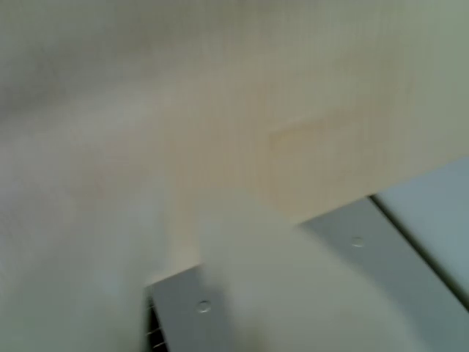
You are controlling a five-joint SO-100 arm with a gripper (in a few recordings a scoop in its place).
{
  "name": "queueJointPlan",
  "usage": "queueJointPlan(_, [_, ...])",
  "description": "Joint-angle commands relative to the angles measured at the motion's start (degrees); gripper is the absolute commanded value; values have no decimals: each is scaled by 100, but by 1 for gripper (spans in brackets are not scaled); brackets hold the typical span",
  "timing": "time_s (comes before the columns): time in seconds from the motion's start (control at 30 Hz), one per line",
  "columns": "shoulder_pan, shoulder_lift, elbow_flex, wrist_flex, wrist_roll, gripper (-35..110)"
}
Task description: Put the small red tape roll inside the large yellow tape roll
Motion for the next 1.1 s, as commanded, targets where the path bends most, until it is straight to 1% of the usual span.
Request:
queueJointPlan(0.0, [9, 3454, 3727, -1846, 158, 0])
queueJointPlan(0.1, [352, 3718, 4614, -2312, 686, 0])
queueJointPlan(0.2, [475, 4649, 6293, -3568, 703, 0])
queueJointPlan(0.27, [431, 5309, 7110, -4140, 765, 0])
queueJointPlan(0.4, [483, 6082, 8218, -4737, 809, 0])
queueJointPlan(0.47, [519, 6460, 8798, -4878, 782, 0])
queueJointPlan(0.57, [360, 7400, 9888, -5089, 457, 0])
queueJointPlan(0.67, [281, 8807, 10916, -4992, 114, 0])
queueJointPlan(0.77, [229, 10617, 11698, -4069, -237, 0])
queueJointPlan(0.87, [360, 10608, 11742, -3735, -308, 0])
queueJointPlan(1.07, [510, 10608, 11689, -3577, -308, 0])
